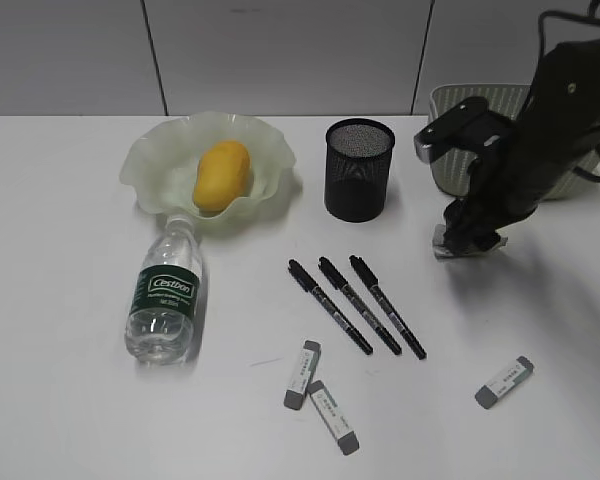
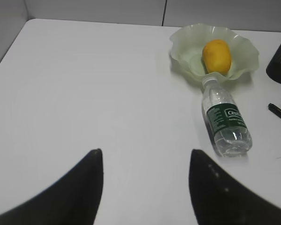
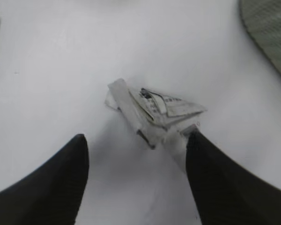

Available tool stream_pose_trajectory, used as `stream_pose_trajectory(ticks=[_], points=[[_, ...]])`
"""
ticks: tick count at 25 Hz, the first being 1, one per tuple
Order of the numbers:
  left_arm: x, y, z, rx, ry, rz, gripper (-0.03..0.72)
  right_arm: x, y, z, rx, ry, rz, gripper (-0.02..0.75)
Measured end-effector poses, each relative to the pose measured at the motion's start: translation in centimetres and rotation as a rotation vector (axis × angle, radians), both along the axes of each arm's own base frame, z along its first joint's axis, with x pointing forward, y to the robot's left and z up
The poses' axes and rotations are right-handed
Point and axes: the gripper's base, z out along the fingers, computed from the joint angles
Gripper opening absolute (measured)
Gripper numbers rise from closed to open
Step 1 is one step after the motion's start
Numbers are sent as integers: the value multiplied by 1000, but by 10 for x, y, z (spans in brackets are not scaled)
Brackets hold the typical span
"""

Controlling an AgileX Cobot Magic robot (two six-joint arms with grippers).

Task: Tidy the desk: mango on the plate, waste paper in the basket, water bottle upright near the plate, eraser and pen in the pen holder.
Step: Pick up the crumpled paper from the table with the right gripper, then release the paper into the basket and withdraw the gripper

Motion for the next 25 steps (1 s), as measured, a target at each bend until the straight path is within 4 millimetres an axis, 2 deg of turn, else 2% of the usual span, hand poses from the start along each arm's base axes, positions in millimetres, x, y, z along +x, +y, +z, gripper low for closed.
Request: stream_pose_trajectory(ticks=[2,3,5,7,9,12,14,16,17,19,20,21,23,25], points=[[0,0,0,0,0,0,434,3,2,-16,-18,13,19,483],[0,0,0,0,0,0,434,3,2,-23,-26,24,23,405],[0,0,0,0,0,0,433,3,2,-27,-28,35,20,155],[0,0,0,0,0,0,433,3,3,-17,2,17,-7,48],[0,0,0,0,0,0,433,1,5,10,61,-39,-40,13],[0,0,0,0,0,0,433,-2,3,75,178,-258,-76,13],[0,0,0,0,0,0,433,6,-9,112,237,-424,-121,13],[0,0,0,0,0,0,433,24,-34,124,261,-503,-216,13],[0,0,0,0,0,0,433,37,-49,120,264,-513,-274,13],[0,0,0,0,0,0,433,60,-75,102,265,-491,-377,34],[0,0,0,0,0,0,433,70,-86,89,260,-469,-417,72],[0,0,0,0,0,0,433,78,-92,78,253,-446,-439,146],[0,0,0,0,0,0,433,86,-95,68,250,-409,-457,343],[0,0,0,0,0,0,428,89,-95,70,258,-388,-472,548]])
